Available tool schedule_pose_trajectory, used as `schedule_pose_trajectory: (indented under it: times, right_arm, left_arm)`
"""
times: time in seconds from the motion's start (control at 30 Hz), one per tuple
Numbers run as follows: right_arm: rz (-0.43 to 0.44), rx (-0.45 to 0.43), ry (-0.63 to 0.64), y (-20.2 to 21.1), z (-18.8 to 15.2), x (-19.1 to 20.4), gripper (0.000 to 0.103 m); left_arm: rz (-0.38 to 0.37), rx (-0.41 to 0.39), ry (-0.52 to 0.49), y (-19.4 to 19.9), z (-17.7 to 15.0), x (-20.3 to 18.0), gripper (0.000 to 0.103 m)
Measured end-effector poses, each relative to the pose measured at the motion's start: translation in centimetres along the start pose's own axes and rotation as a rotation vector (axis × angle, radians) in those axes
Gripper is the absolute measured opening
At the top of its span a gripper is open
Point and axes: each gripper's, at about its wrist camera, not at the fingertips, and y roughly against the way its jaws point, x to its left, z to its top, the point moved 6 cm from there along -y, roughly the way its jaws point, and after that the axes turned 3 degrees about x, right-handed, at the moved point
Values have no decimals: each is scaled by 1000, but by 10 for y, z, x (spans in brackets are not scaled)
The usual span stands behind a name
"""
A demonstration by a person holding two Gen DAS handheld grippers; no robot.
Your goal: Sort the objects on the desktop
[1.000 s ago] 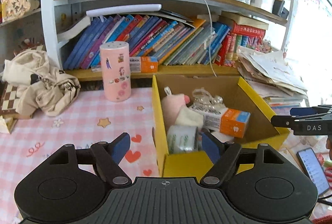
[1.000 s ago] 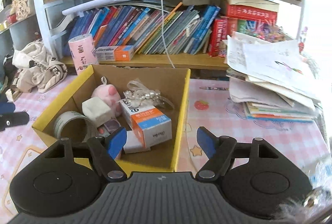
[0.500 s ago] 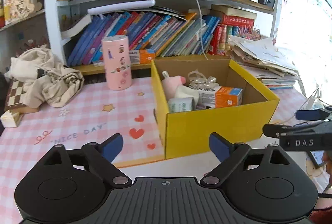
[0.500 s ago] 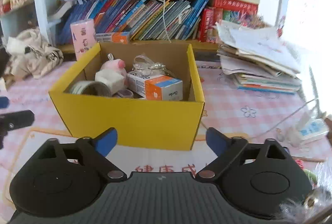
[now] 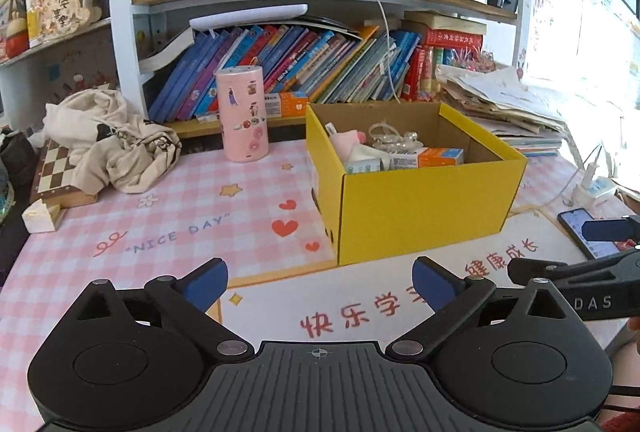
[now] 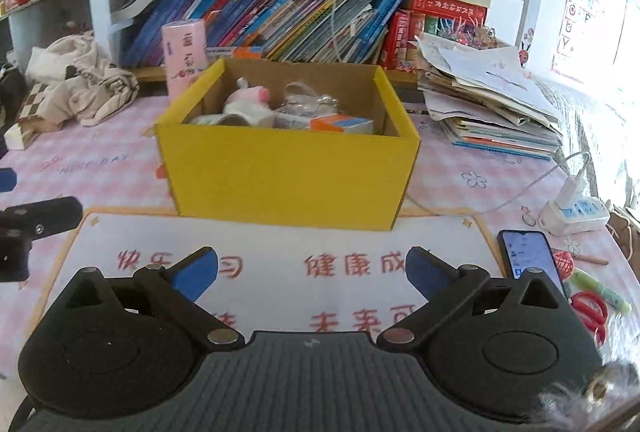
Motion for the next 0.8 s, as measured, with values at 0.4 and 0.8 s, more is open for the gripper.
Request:
schedule_pose_trajectory:
  times: [0.4, 0.8]
  right_arm:
    - [-6, 14, -20, 13, -10, 23, 103]
    - [-21, 33, -18, 14, -16, 38, 103]
  left_arm:
    - [9, 19, -1, 9, -11, 19, 102]
    - [-14, 45, 4, 12, -21, 30, 103]
